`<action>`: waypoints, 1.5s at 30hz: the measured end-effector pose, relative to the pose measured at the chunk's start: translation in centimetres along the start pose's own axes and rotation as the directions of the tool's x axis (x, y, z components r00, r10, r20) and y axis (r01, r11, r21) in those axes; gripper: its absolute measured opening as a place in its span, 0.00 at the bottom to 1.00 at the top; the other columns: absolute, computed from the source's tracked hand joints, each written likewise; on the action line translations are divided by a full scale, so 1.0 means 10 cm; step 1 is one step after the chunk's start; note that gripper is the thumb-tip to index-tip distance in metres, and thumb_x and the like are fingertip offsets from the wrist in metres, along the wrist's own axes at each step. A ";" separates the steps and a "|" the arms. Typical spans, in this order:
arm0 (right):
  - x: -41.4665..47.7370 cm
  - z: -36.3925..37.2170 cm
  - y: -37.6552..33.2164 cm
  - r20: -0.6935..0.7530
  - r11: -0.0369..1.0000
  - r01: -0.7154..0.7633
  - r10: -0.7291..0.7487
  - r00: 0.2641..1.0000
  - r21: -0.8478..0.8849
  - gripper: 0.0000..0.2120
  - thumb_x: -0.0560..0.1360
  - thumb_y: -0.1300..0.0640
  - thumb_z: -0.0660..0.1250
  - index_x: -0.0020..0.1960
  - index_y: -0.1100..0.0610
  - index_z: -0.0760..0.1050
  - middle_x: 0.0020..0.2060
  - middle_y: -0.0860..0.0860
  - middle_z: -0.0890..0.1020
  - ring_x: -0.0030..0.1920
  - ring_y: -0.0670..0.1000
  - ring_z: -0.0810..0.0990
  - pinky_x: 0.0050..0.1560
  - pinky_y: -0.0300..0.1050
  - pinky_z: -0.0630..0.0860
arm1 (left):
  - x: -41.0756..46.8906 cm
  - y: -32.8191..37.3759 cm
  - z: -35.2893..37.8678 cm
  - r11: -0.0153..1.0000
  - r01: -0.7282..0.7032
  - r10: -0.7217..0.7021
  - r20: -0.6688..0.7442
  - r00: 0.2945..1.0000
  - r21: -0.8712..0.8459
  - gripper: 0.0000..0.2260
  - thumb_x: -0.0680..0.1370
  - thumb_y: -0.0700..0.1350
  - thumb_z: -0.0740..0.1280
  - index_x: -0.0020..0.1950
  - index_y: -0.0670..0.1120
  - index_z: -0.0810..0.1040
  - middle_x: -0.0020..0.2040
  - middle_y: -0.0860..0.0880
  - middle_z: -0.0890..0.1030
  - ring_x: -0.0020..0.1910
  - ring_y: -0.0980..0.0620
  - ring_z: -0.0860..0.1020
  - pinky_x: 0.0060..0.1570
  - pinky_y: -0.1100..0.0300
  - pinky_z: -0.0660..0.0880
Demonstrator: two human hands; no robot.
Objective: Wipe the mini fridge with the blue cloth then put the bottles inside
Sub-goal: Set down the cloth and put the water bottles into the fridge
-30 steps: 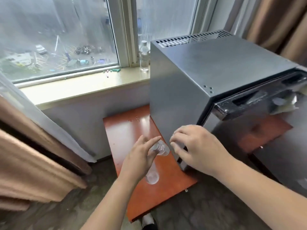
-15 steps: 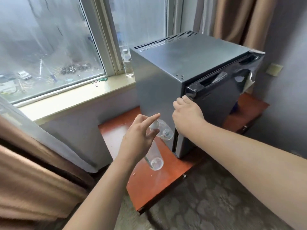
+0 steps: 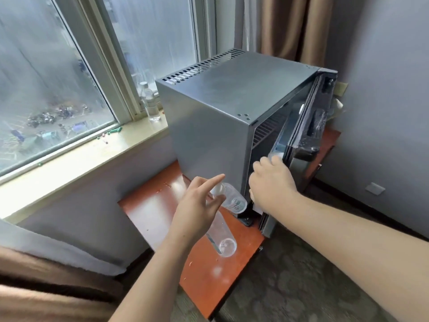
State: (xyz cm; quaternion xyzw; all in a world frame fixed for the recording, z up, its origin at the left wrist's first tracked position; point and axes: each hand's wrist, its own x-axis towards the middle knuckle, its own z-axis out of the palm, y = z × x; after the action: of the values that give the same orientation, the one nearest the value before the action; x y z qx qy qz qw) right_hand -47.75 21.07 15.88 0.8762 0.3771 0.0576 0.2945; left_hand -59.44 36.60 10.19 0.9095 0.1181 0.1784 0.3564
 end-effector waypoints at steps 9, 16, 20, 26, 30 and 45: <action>-0.30 0.57 0.46 0.110 0.612 -0.106 0.031 0.993 0.783 0.28 0.72 0.33 0.69 0.68 0.41 0.68 0.57 0.45 0.74 0.57 0.50 0.79 0.55 0.50 0.80 | 0.26 0.40 0.56 0.994 -0.086 0.090 0.068 0.994 -0.068 0.21 0.80 0.51 0.71 0.72 0.64 0.75 0.51 0.61 0.74 0.47 0.62 0.76 0.46 0.68 0.74; -0.14 1.20 0.68 0.156 0.284 -0.175 0.089 0.984 0.943 0.30 0.73 0.43 0.73 0.71 0.42 0.66 0.60 0.45 0.72 0.57 0.47 0.77 0.54 0.40 0.76 | 0.60 0.84 1.12 0.997 -0.077 0.077 0.084 0.993 0.000 0.18 0.79 0.52 0.71 0.69 0.64 0.76 0.49 0.62 0.71 0.43 0.59 0.76 0.43 0.69 0.74; -0.04 1.46 0.80 0.175 0.216 -0.202 0.137 0.975 0.955 0.25 0.75 0.48 0.72 0.68 0.43 0.65 0.59 0.46 0.72 0.55 0.50 0.81 0.57 0.50 0.82 | 0.74 1.06 1.40 0.998 0.007 -0.011 0.053 0.999 0.060 0.20 0.78 0.53 0.72 0.70 0.63 0.75 0.51 0.60 0.74 0.45 0.59 0.76 0.43 0.76 0.69; -0.06 1.86 1.17 0.227 0.069 -0.249 0.231 0.946 0.966 0.27 0.77 0.44 0.70 0.72 0.48 0.65 0.63 0.50 0.72 0.62 0.54 0.79 0.62 0.52 0.78 | 0.98 1.15 1.78 0.978 0.173 -0.173 -0.009 0.985 0.114 0.17 0.77 0.51 0.74 0.65 0.61 0.80 0.55 0.60 0.82 0.53 0.60 0.77 0.52 0.67 0.73; -0.05 2.08 1.36 0.230 0.025 -0.240 0.206 0.951 0.970 0.28 0.77 0.45 0.70 0.73 0.49 0.65 0.64 0.51 0.72 0.64 0.54 0.77 0.61 0.48 0.75 | 1.08 1.08 2.10 0.952 0.266 -0.261 -0.052 0.964 0.154 0.13 0.76 0.50 0.75 0.61 0.55 0.84 0.59 0.53 0.82 0.61 0.50 0.77 0.64 0.53 0.73; 1.60 2.37 1.26 0.251 0.044 -0.249 -0.038 0.967 0.968 0.27 0.74 0.49 0.74 0.71 0.50 0.72 0.61 0.51 0.80 0.58 0.52 0.80 0.62 0.47 0.77 | 1.93 0.24 2.58 0.938 0.346 -0.333 -0.226 0.915 0.017 0.18 0.78 0.35 0.70 0.67 0.48 0.80 0.65 0.50 0.80 0.67 0.48 0.75 0.66 0.59 0.70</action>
State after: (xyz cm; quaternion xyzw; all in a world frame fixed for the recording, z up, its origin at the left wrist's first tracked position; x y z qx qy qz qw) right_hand -20.84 14.15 1.59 0.8627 0.2138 -0.2877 -0.3568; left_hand -31.18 25.89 -1.13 0.8596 0.3178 0.2097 0.3408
